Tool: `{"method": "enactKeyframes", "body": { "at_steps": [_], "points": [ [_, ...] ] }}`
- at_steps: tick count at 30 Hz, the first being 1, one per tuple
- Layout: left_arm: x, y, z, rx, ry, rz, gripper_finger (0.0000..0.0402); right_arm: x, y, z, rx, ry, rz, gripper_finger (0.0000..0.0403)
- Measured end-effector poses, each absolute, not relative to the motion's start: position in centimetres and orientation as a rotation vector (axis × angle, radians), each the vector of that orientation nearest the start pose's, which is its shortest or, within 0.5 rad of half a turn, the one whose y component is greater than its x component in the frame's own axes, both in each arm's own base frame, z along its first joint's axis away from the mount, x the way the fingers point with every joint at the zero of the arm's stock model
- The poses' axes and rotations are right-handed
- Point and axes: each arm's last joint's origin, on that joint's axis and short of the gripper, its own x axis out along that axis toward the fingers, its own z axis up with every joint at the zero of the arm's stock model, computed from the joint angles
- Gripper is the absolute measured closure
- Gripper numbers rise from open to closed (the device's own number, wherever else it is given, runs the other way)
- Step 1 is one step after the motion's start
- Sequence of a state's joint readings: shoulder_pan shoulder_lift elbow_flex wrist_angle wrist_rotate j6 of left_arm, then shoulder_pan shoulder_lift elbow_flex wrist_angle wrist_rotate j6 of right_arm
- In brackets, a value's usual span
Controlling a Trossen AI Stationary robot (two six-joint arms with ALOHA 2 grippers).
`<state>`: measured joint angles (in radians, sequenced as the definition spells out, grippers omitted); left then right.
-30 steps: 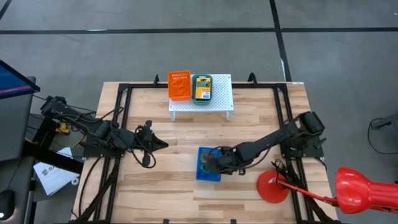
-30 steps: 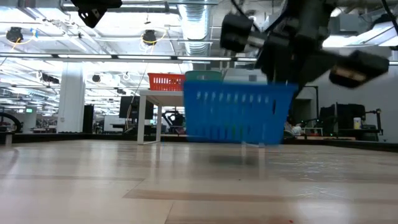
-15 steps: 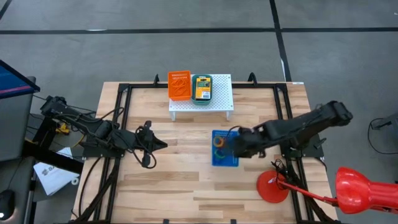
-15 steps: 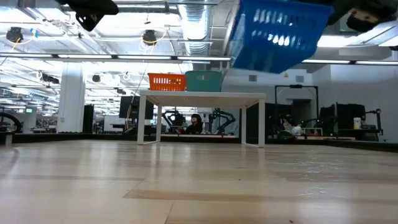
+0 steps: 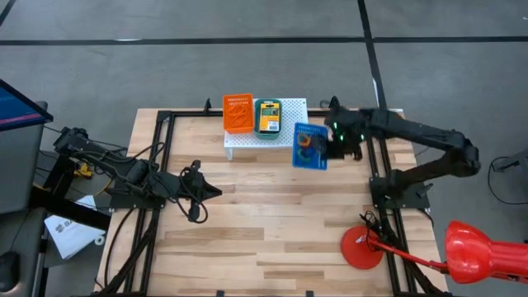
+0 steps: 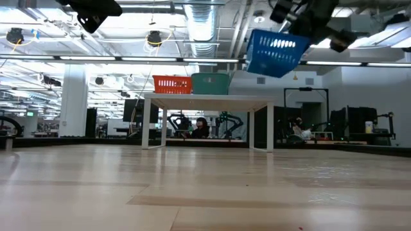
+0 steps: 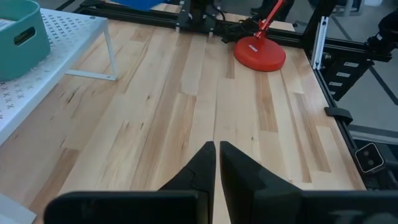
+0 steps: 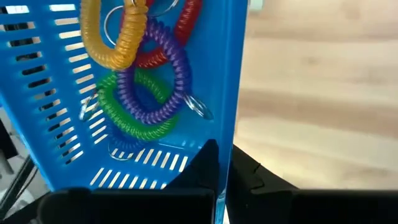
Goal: Pick & Place Office Desk Supplies
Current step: Put the blue bin on the shelf
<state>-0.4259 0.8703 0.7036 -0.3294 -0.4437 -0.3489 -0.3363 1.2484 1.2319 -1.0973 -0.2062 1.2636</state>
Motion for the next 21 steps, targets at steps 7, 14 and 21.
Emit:
{"method": "enactKeyframes", "body": {
  "at_steps": [7,14,21],
  "points": [
    [17.3,-6.5,28.0,-0.138,0.432,0.094,0.0385,21.9,-13.0,33.9,1.351,0.981,-0.869,0.04],
    [17.3,-6.5,28.0,-0.138,0.434,0.095,0.0385,24.6,-18.3,35.0,1.325,1.052,-0.873,0.04],
    [17.3,-6.5,27.9,-0.153,0.434,0.098,0.0385,25.2,-22.7,33.4,1.357,1.124,-0.954,0.04]
  ]
}}
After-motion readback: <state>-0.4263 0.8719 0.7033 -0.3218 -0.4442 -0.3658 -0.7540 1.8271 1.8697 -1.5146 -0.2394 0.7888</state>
